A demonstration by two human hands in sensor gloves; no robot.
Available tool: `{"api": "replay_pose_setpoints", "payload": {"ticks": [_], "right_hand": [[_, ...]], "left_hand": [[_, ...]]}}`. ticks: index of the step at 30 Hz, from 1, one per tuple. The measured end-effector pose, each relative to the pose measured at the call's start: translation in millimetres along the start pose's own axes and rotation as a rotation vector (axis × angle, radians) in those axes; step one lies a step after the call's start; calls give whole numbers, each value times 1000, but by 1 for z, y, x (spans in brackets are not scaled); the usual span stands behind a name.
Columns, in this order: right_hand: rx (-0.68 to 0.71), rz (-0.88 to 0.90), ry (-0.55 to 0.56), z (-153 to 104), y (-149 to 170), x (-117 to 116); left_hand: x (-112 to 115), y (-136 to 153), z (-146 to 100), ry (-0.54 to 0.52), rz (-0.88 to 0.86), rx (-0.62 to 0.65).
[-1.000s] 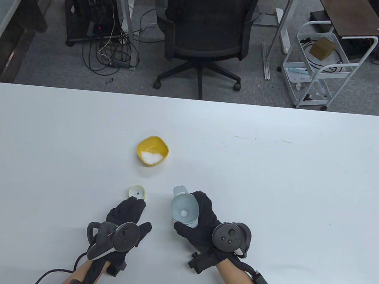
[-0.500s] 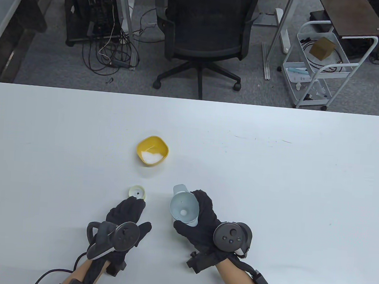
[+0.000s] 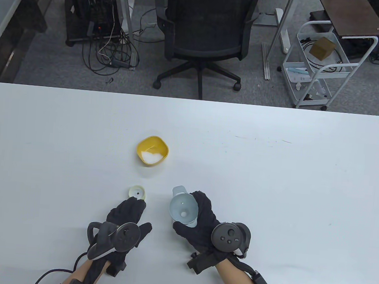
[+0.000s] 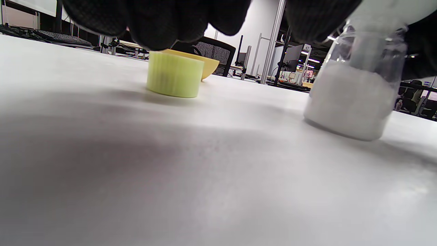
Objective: Unscrew the press dispenser and pour salt into it
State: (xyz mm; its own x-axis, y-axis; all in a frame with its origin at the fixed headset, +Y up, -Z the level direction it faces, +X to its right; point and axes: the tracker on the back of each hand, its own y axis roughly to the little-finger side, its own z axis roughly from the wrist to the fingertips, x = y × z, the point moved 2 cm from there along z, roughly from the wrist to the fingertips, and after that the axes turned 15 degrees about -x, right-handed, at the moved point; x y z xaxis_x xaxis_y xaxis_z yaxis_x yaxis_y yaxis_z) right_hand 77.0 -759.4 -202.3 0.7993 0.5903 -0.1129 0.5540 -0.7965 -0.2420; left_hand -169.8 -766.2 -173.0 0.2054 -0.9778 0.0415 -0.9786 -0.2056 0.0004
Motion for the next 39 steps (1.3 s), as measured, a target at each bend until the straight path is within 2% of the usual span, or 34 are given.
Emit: {"api": "replay_pose_setpoints", "payload": {"ticks": [2,39], "right_hand": [[-19,14,-25,0,0,0],[16,35,18,1,-11,10]], "left_hand": [[0,0,0,0,0,0],[0,-1,0,-1,6,1]]}}
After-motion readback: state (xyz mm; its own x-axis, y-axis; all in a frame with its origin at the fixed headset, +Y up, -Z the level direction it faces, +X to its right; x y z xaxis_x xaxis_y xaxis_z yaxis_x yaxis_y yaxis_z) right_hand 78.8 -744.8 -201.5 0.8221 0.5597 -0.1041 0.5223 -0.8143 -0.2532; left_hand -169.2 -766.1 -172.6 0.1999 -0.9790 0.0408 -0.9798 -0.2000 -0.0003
